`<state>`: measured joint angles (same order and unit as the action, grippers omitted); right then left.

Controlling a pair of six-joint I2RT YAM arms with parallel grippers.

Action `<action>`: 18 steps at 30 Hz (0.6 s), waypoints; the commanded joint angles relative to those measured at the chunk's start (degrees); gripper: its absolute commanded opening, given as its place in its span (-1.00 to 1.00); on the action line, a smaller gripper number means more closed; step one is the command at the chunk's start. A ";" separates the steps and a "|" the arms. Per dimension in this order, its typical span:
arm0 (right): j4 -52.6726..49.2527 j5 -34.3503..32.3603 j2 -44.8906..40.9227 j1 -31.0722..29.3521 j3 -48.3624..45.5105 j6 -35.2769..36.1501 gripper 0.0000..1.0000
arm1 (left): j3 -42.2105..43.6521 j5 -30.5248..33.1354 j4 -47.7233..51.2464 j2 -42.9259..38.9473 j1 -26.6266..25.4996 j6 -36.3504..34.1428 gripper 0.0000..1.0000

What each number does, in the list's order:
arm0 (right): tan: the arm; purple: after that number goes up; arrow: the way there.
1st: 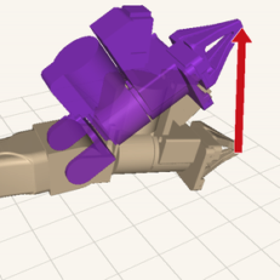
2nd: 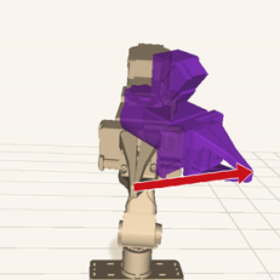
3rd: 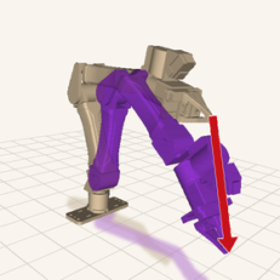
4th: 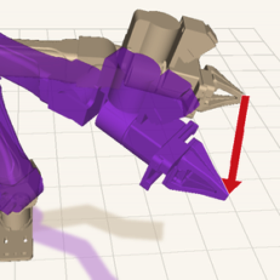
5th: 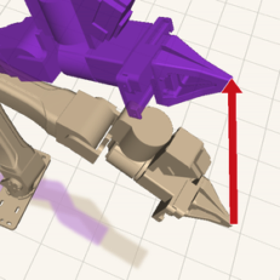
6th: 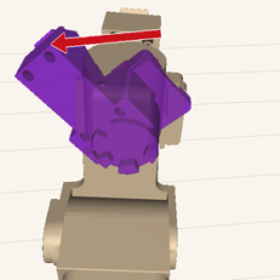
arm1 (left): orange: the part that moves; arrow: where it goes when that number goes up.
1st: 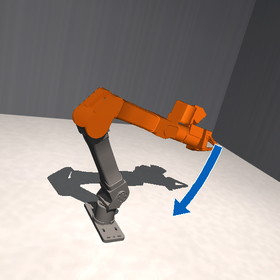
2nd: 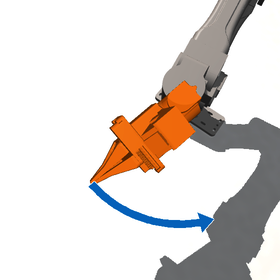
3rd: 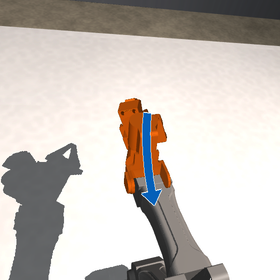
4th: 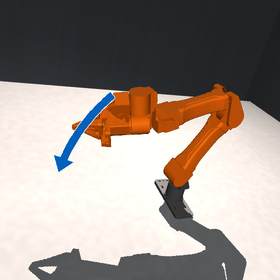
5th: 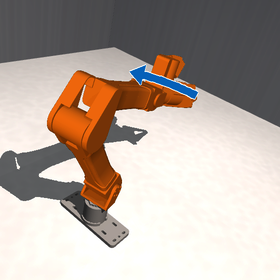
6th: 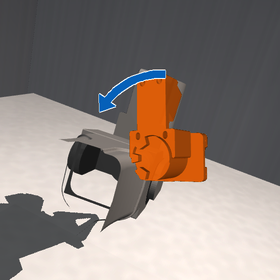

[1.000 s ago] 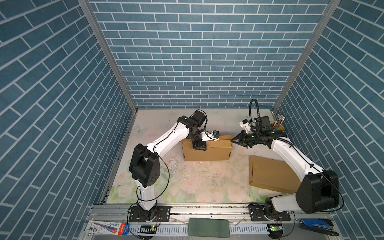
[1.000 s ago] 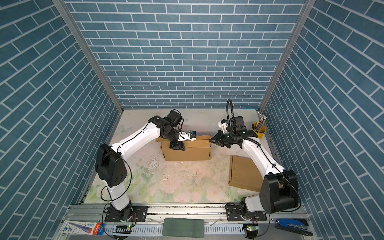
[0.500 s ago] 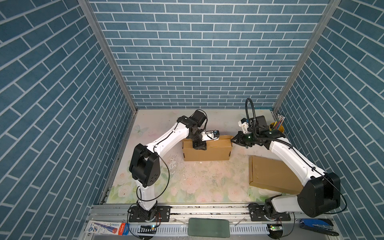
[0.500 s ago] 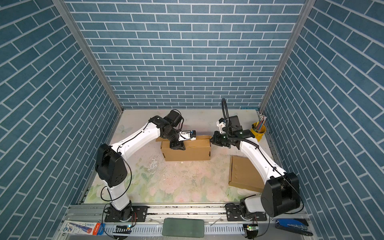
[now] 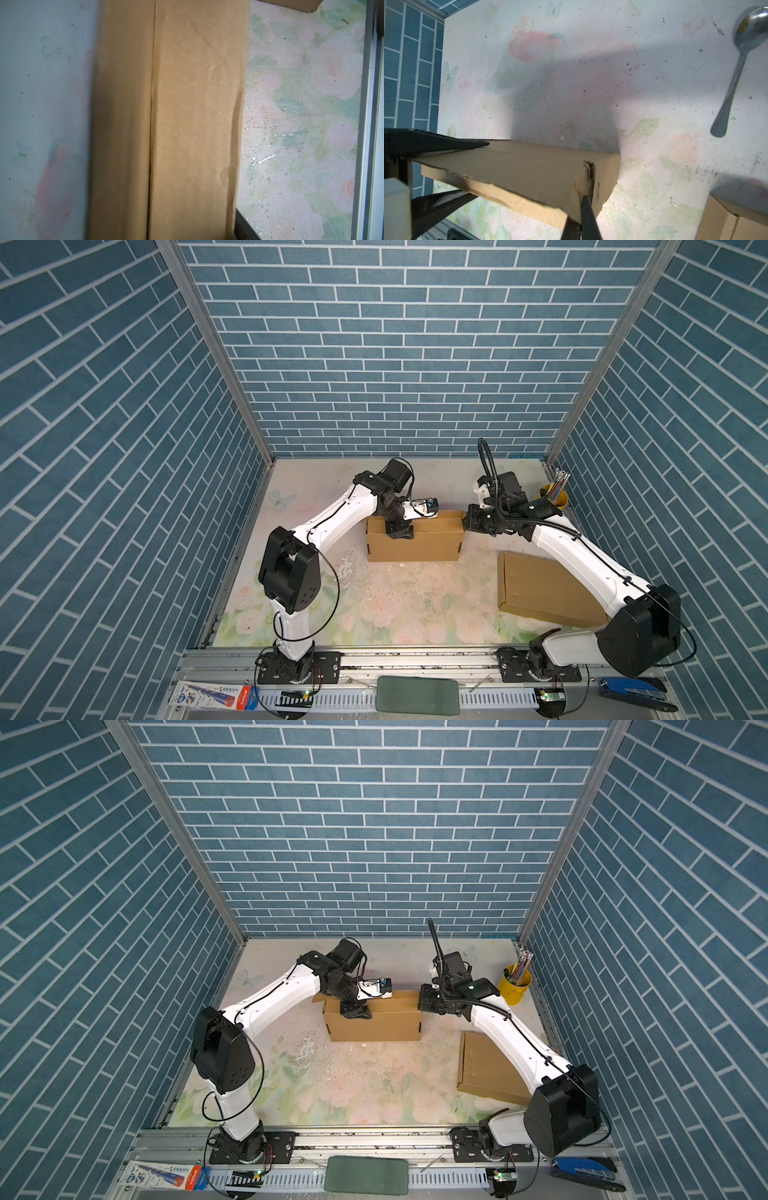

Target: Fold the paper box

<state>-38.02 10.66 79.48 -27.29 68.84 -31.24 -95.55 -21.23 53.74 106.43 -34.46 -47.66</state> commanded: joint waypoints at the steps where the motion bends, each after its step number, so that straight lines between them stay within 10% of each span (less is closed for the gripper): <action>1: -9.35 -3.84 3.03 -0.31 -0.31 -3.64 -1.00 | 0.06 2.50 1.50 -1.26 1.23 0.81 0.23; 12: -9.67 -4.67 3.88 -0.57 0.33 -4.77 -1.00 | 5.72 -1.48 -5.25 -12.97 3.96 5.94 0.39; 18: -10.13 -5.25 3.49 -0.75 0.90 -4.99 -1.00 | 11.52 4.70 -13.19 -21.35 9.01 20.70 0.24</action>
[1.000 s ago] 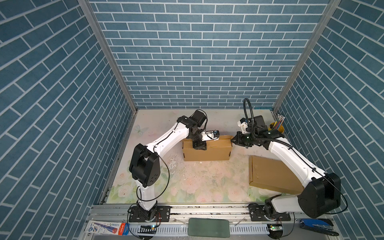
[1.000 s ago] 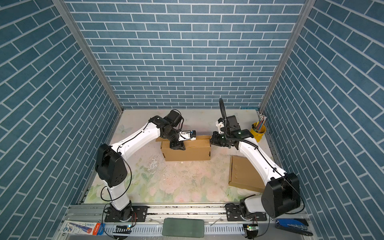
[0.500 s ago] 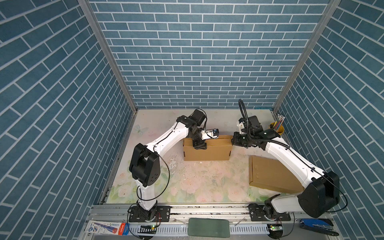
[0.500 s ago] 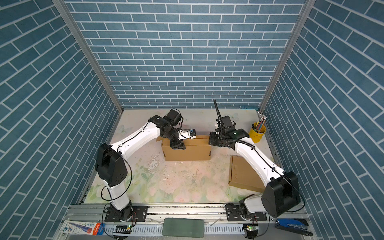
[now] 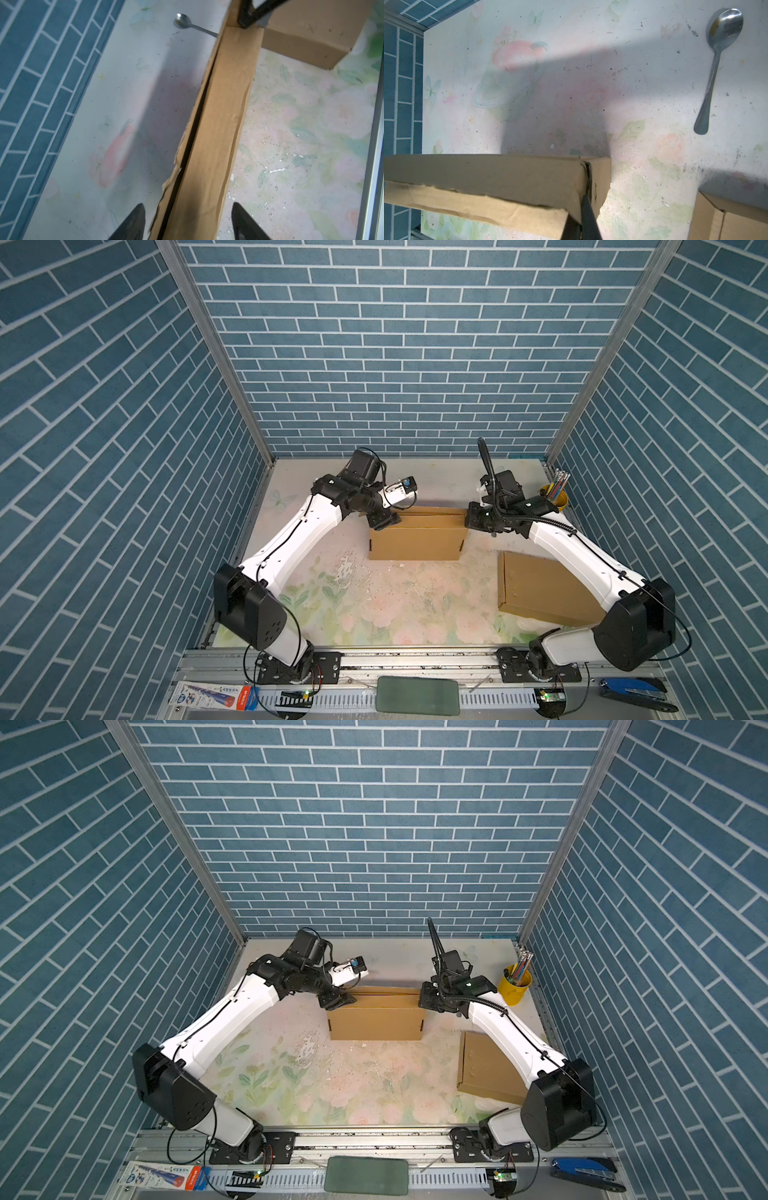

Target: Fold the paper box

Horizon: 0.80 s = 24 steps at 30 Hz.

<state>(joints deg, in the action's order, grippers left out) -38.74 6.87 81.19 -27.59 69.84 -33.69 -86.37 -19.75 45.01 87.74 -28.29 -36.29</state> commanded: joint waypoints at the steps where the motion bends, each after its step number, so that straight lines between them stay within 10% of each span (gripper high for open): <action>1: -9.47 -1.51 1.78 -0.44 0.01 -2.52 -1.00 | 3.07 4.23 -4.85 -3.93 4.18 12.41 0.19; 6: -9.77 -1.47 1.86 -0.75 0.12 -2.52 -1.00 | 6.74 -0.50 -3.61 -8.91 11.46 24.03 0.06; 24: -9.79 -3.18 2.22 -1.59 -0.37 -2.43 -1.00 | 4.04 -4.90 -0.98 -0.46 14.14 22.64 -0.20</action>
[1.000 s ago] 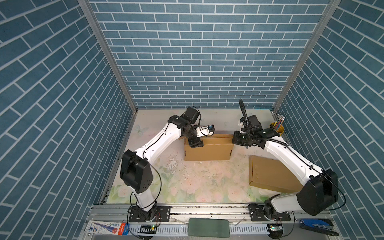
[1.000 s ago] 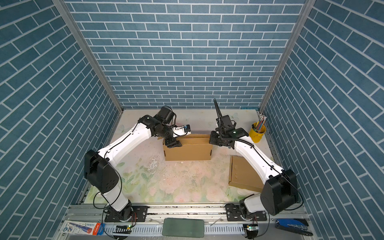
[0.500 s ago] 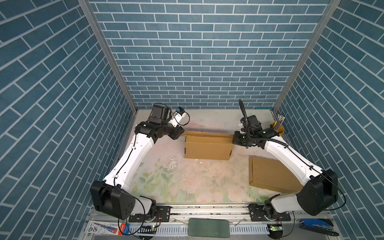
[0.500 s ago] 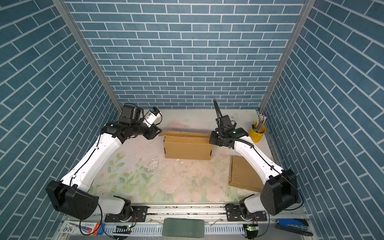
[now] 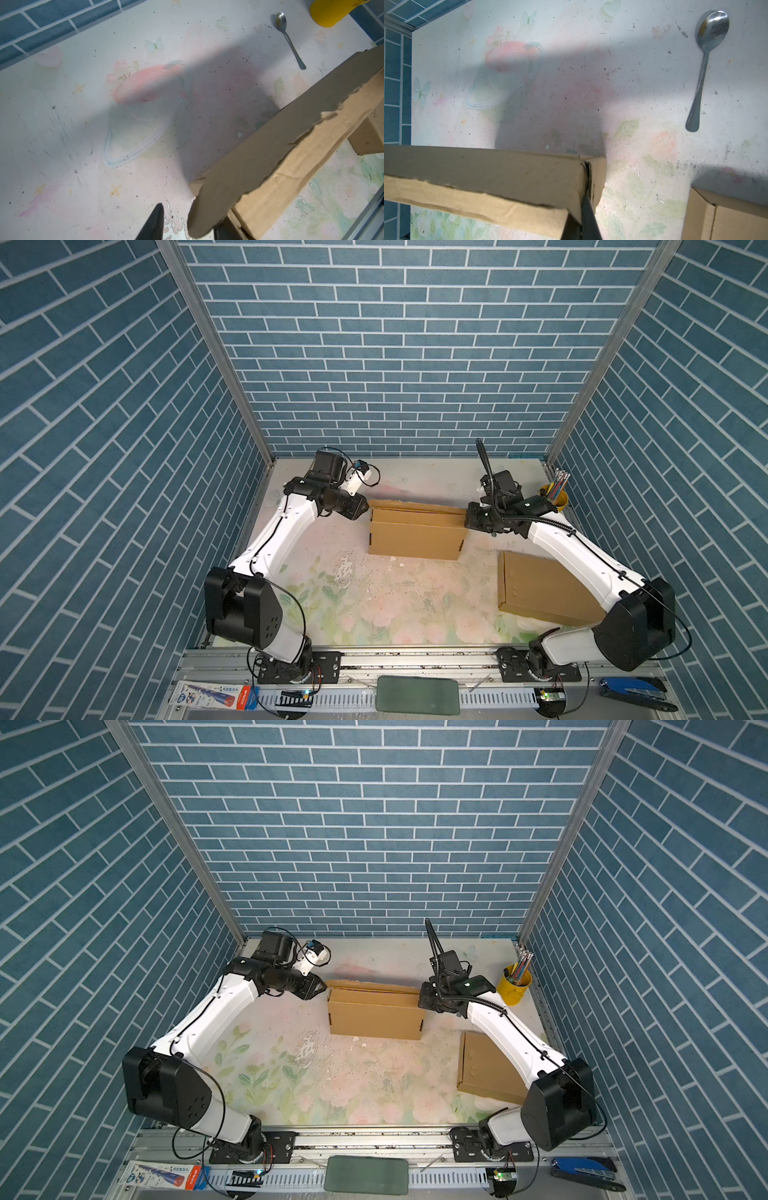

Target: Fold the paper box

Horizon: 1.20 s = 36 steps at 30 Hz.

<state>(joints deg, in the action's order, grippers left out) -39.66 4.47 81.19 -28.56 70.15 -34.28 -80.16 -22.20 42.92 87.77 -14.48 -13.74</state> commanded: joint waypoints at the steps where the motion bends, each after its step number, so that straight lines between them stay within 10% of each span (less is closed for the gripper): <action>1: -8.95 -0.83 2.30 -0.62 -0.63 -1.86 -1.00 | -2.02 -2.60 1.12 -0.58 0.33 -0.09 -0.20; 13: -9.20 -1.17 2.57 -0.97 -0.27 -1.67 -1.00 | -4.95 -4.59 3.60 2.48 0.33 -0.42 -0.78; 22: -8.96 -1.09 2.67 -1.15 -0.32 -1.66 -1.00 | -3.90 -2.98 3.97 2.31 0.24 -1.06 -0.46; 36: -8.92 -1.49 2.25 -1.40 -0.80 -2.04 -1.00 | -6.40 -3.52 4.75 4.91 0.15 -0.23 -0.83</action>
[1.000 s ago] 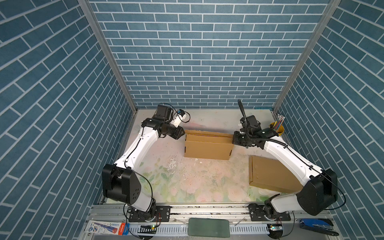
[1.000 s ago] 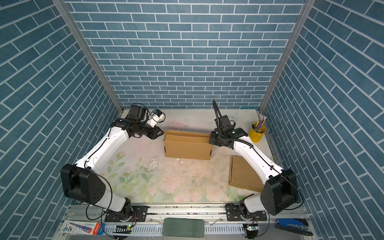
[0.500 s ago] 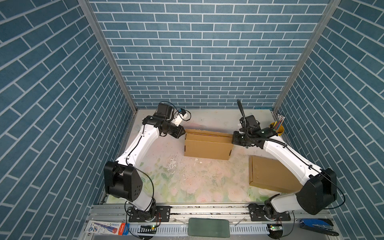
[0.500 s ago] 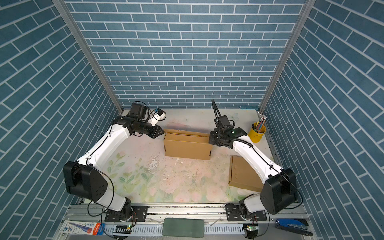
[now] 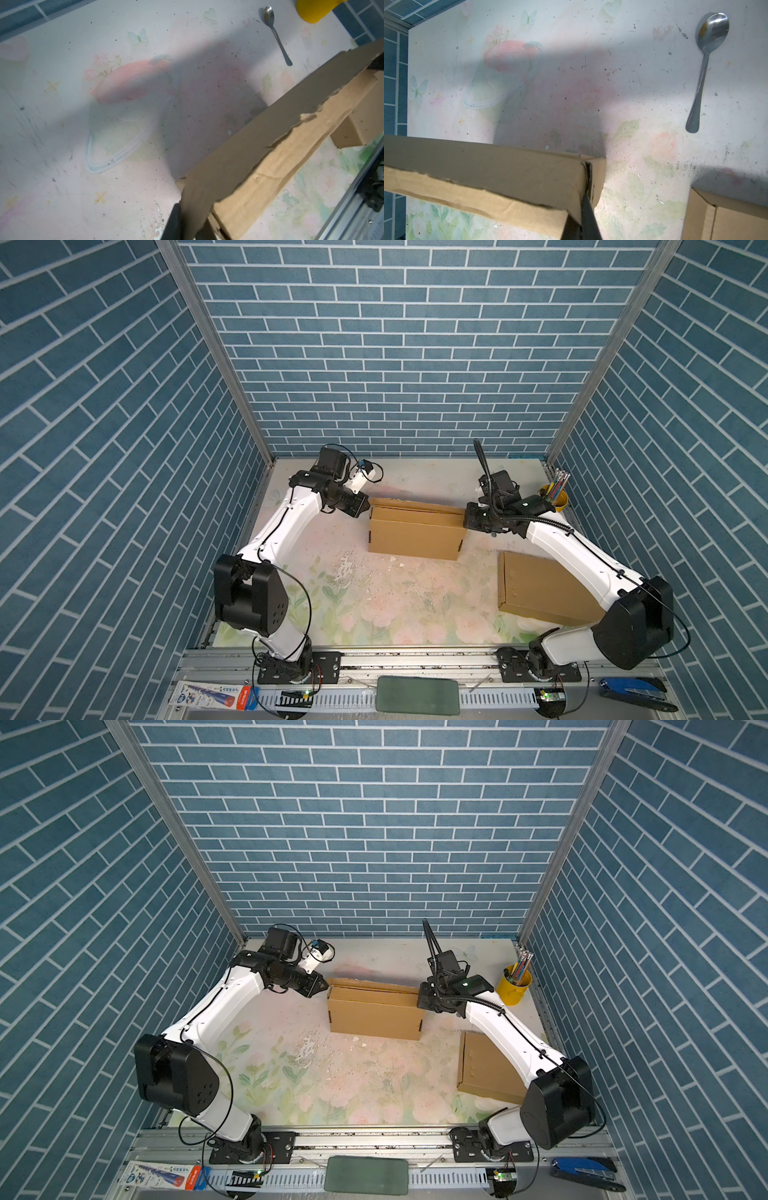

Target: Fold the paper box

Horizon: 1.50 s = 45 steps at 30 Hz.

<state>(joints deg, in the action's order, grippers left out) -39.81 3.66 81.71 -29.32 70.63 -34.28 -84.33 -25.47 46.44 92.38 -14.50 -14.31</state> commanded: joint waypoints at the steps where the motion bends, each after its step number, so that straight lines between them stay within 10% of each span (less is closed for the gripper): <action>1: -8.75 -0.86 1.69 -0.78 -1.22 -2.08 -1.00 | -2.66 -0.34 1.72 0.34 0.18 0.90 -0.88; 45: -5.19 -7.41 0.85 -5.93 -1.32 -8.64 -1.00 | 10.46 -7.49 -9.51 -5.32 -0.21 30.11 -0.86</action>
<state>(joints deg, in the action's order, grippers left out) -43.88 -2.63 83.22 -34.50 70.54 -39.40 -72.49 -32.01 40.38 88.12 -14.55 13.58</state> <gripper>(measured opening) 0.047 0.070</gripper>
